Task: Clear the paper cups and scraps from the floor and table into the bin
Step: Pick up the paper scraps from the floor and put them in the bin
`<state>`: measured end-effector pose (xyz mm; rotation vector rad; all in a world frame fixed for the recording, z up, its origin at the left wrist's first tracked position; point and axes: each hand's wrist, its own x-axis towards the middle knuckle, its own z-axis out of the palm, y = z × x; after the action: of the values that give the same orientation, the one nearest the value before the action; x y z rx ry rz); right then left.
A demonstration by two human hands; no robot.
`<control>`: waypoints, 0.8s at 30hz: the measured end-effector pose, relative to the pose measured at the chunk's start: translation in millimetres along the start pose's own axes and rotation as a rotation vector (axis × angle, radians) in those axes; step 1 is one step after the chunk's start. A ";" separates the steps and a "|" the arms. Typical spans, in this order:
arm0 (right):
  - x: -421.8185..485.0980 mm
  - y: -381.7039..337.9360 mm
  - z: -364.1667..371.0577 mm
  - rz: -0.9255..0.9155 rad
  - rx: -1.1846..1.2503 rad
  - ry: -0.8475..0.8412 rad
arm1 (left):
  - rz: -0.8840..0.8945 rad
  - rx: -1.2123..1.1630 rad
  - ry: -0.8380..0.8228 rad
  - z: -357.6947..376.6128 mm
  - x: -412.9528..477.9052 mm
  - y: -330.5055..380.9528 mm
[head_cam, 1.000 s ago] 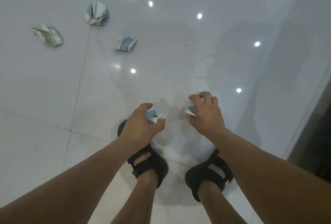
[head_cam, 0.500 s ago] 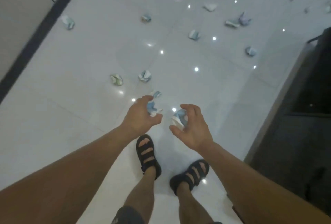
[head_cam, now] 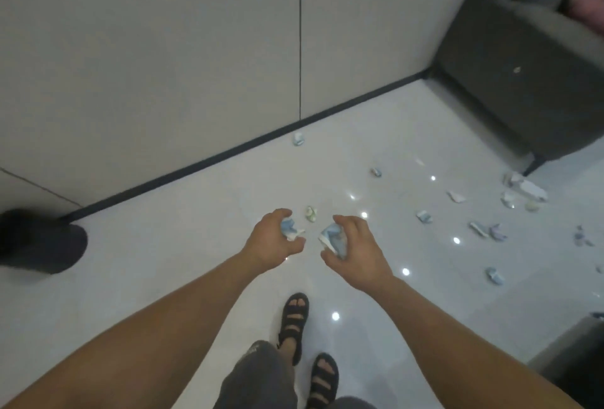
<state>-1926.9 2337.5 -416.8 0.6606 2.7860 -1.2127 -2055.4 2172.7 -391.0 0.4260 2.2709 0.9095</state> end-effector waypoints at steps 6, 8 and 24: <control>-8.8 -88.9 1.1 -0.209 -0.131 -0.116 | -0.081 -0.126 0.227 -64.9 -96.9 -33.3; -13.9 -122.7 14.2 -0.277 -0.154 -0.143 | -0.106 -0.152 0.298 -87.9 -125.9 -52.5; -44.0 -407.8 248.4 -0.596 -0.331 -0.328 | -0.289 -0.240 0.642 -306.3 -278.6 -274.2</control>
<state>-2081.3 1899.0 -298.8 -0.3835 2.8569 -0.7665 -2071.3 1686.5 -291.1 -0.3476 2.6344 1.2715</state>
